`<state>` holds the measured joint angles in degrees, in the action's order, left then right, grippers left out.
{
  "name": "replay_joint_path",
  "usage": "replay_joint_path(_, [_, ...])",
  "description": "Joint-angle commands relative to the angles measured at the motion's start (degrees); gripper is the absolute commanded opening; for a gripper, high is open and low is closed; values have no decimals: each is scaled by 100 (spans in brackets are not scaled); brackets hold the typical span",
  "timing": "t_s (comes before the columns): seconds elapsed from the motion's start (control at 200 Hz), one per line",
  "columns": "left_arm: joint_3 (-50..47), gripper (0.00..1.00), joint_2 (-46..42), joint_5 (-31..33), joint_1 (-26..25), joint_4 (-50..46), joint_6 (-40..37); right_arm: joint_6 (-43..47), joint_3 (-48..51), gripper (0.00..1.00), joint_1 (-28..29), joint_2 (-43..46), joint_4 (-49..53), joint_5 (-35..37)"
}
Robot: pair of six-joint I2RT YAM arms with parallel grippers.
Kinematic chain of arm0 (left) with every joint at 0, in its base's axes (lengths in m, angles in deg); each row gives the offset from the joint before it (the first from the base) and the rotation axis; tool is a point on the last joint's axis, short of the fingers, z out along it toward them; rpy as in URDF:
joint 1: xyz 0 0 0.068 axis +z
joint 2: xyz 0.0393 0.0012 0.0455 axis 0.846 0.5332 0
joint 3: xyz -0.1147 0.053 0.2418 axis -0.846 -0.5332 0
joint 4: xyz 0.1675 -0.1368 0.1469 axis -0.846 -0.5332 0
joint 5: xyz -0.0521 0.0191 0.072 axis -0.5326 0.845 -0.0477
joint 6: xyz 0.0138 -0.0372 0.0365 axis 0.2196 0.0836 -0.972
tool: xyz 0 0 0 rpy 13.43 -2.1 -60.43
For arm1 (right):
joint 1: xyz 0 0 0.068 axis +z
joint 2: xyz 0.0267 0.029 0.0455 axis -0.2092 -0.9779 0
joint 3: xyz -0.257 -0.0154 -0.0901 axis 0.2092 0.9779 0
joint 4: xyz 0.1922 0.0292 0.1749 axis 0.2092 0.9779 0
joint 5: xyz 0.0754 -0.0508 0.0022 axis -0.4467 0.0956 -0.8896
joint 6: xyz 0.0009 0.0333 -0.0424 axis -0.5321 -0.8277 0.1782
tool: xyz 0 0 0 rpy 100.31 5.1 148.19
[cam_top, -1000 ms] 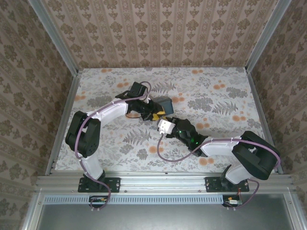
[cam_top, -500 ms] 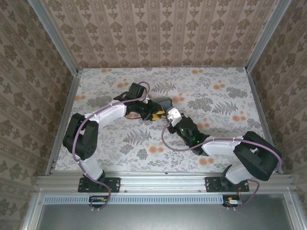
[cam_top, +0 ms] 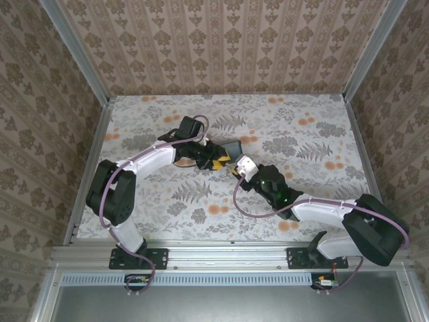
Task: Unlock the padlock with the key
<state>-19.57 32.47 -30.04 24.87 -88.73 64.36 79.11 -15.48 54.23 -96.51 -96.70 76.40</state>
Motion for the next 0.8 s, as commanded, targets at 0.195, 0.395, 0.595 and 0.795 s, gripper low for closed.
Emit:
replay_joint_path(0.195, [20, 0, -300, -209, 39, -38, -105, 1352, -88, 26, 99, -738, -961, 41])
replay_joint_path(0.395, [20, 0, -274, -211, 37, -38, -109, 1246, -142, 25, 151, -843, -1237, 171])
replay_joint_path(0.595, [15, 0, -264, -202, 30, -11, -109, 1276, -255, 25, 221, -859, -1219, 154])
replay_joint_path(0.795, [-15, 0, -272, -217, 30, 14, -108, 1378, -383, 25, 317, -953, -1155, 197])
